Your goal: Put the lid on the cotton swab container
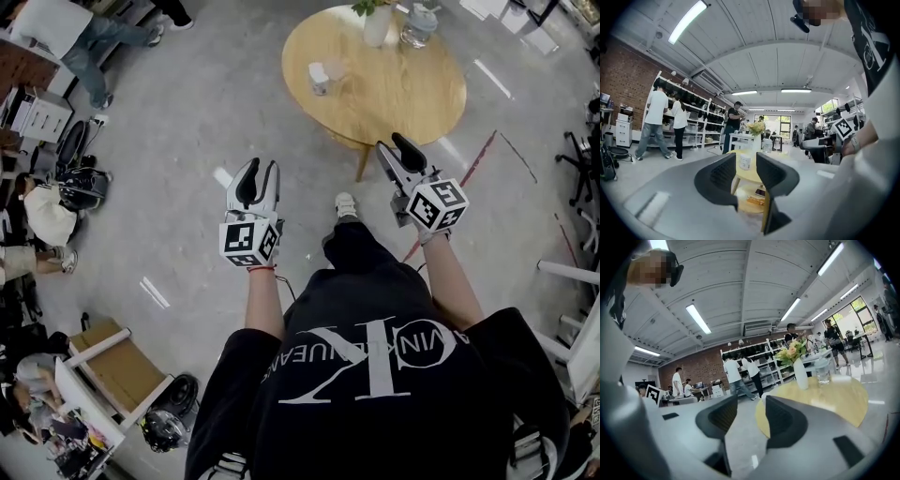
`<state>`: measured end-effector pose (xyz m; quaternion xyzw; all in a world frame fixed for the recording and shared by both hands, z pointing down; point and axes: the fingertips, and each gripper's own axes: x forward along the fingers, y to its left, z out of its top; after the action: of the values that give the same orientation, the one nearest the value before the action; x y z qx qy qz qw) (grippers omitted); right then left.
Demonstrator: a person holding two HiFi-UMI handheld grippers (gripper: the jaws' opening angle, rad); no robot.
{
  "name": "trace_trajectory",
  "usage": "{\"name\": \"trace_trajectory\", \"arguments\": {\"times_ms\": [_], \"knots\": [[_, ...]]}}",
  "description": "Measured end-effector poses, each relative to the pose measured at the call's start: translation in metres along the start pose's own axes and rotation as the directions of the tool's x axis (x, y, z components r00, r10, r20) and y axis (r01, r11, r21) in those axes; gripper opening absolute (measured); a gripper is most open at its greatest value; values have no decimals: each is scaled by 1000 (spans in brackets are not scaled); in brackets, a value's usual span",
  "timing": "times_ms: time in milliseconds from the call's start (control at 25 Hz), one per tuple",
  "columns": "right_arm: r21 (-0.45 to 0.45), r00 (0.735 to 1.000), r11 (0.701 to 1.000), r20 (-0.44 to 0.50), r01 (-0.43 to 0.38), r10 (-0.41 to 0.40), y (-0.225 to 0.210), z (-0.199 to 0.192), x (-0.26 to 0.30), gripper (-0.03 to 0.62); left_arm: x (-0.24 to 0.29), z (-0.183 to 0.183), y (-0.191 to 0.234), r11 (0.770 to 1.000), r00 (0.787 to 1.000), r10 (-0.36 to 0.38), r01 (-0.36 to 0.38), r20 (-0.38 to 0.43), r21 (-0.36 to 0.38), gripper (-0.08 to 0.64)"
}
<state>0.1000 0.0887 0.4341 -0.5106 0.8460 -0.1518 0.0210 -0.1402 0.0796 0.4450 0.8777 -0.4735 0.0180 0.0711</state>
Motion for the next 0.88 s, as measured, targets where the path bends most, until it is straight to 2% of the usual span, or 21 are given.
{"name": "trace_trajectory", "arguments": {"times_ms": [240,880], "knots": [[16,999,999,-26,-42,42,-25,15,52,169,47,10,17,1000,1000,0,0,-11,0,130],[103,983,989,-138,-107,121,-88,8,155,173,145,-11,44,999,994,-17,12,-108,-46,163]]}}
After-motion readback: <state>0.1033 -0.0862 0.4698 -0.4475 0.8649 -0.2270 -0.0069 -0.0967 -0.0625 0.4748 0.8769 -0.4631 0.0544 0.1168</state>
